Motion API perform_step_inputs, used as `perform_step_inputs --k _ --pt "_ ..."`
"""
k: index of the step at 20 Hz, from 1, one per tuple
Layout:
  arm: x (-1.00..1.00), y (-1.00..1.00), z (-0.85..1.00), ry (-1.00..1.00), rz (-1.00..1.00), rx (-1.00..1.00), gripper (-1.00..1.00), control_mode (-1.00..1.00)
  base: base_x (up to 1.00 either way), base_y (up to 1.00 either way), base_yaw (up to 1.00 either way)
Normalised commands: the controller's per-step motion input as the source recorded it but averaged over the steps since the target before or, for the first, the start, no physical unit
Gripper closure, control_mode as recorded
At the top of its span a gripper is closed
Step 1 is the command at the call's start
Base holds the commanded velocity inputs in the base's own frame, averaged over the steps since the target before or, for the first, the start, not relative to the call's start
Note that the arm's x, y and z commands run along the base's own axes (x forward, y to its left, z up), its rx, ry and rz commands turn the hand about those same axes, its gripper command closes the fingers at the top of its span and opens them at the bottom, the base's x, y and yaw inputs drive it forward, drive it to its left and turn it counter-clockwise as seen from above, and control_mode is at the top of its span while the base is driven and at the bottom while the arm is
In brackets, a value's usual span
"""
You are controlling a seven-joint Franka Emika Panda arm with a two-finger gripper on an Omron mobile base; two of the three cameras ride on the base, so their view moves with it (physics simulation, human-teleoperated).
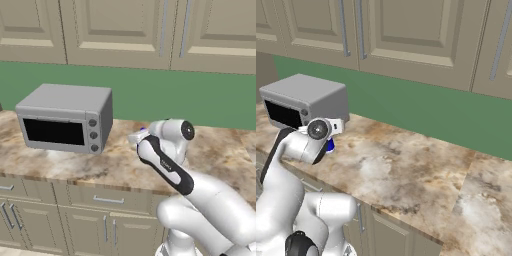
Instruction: Move the drinks to the dining counter.
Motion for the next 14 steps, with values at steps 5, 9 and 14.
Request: perform_step_inputs --k 5,9,14 --pt "-0.01 -0.09 0.62 0.0 0.0 0.0 1.0 -1.0 0.0 0.0 0.0" --pt "0.0 -0.07 0.81 0.1 0.0 0.0 1.0 -1.0 0.0 0.0 0.0" --pt "-0.19 -0.05 0.54 0.0 0.0 0.0 1.0 -1.0 0.0 0.0 0.0"
